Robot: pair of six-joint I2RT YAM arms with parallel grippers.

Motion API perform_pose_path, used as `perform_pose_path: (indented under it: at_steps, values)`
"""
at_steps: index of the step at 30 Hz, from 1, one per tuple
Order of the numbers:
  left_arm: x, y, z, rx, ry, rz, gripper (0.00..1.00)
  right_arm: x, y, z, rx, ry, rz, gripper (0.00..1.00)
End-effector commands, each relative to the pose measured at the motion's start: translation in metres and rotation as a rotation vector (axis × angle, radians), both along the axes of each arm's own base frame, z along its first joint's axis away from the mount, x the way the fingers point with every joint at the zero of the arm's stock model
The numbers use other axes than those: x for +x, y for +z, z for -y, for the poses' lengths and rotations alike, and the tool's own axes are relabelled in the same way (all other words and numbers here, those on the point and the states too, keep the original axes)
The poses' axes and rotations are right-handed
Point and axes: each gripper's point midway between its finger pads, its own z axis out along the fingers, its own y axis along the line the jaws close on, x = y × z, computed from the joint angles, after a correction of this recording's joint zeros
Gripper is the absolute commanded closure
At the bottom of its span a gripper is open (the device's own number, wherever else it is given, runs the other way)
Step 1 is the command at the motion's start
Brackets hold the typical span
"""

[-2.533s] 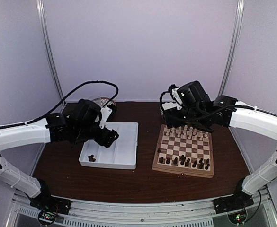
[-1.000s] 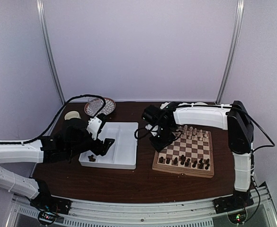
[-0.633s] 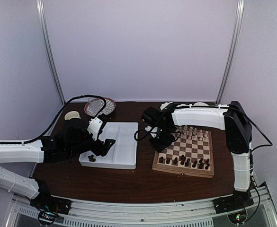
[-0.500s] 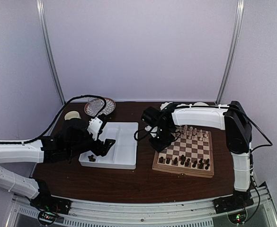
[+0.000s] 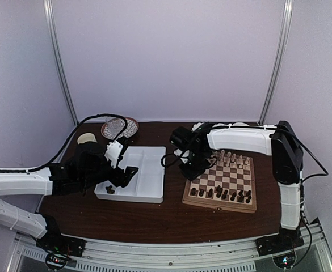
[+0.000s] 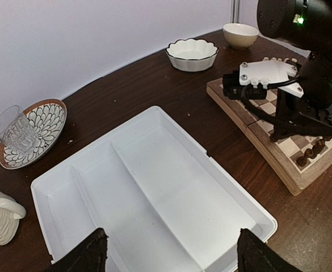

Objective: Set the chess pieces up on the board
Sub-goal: Pick up the pawn from the chessboard, then place the pawn at c7.

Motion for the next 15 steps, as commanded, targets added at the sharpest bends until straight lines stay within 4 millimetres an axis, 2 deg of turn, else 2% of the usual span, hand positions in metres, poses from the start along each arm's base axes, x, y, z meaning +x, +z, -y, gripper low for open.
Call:
perform_pose_path:
  at_steps: [1, 9, 13, 15]
  values:
    - [0.003, 0.015, 0.003, -0.036, -0.002, 0.034, 0.22, 0.005, 0.043, 0.024, -0.013, -0.019, 0.11, 0.91]
    - [0.002, 0.018, 0.0, -0.044, 0.003, 0.039, 0.22, -0.026, 0.073, 0.076, 0.012, -0.097, 0.161, 0.9]
    - [0.001, 0.02, 0.001, -0.057, -0.002, 0.038, 0.22, -0.039, 0.075, 0.096, 0.05, -0.18, 0.173, 0.9]
    - [0.001, 0.02, 0.002, -0.061, -0.004, 0.036, 0.23, -0.044, 0.072, 0.105, 0.049, -0.225, 0.169, 0.99]
